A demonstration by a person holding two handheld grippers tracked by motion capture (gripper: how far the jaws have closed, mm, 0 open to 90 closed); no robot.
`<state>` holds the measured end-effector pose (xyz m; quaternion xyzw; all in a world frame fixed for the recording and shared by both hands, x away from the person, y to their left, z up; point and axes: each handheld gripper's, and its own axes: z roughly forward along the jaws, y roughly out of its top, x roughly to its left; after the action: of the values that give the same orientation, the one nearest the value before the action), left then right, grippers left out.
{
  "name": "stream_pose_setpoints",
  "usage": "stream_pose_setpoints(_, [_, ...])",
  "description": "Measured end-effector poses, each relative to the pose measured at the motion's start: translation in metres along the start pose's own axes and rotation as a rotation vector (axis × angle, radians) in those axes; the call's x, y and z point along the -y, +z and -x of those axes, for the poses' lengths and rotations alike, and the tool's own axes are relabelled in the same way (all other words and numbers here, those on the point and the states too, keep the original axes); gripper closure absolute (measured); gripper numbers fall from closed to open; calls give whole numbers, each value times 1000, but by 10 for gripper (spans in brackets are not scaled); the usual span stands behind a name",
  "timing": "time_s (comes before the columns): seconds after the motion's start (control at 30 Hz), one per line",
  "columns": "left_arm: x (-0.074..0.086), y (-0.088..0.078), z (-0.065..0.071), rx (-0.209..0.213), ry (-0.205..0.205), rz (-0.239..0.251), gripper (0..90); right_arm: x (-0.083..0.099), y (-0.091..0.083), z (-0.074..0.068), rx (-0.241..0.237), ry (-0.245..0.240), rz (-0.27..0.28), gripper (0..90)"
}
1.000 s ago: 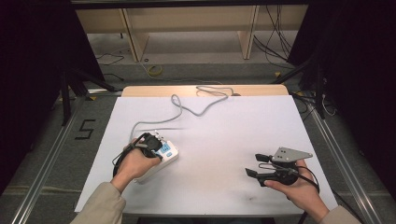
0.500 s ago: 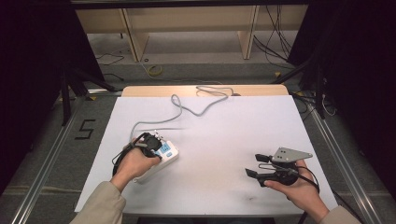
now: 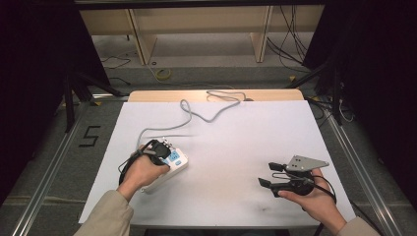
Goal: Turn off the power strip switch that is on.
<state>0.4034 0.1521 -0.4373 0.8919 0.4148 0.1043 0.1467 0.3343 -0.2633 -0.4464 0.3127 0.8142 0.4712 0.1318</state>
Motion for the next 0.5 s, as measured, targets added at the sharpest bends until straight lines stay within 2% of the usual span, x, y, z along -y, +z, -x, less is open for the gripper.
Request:
stream_pose_setpoints(0.2, [0, 0, 0, 0, 3, -4, 900, 0, 1, 0, -3, 2, -4, 310])
stream_pose_setpoints(0.3, [-1, 0, -1, 11, -9, -1, 900, 0, 1, 0, -3, 3, -3, 310])
stream_pose_setpoints(0.5, [-5, 1, -2, 16, 8, -31, 900, 0, 1, 0, -3, 2, -5, 310])
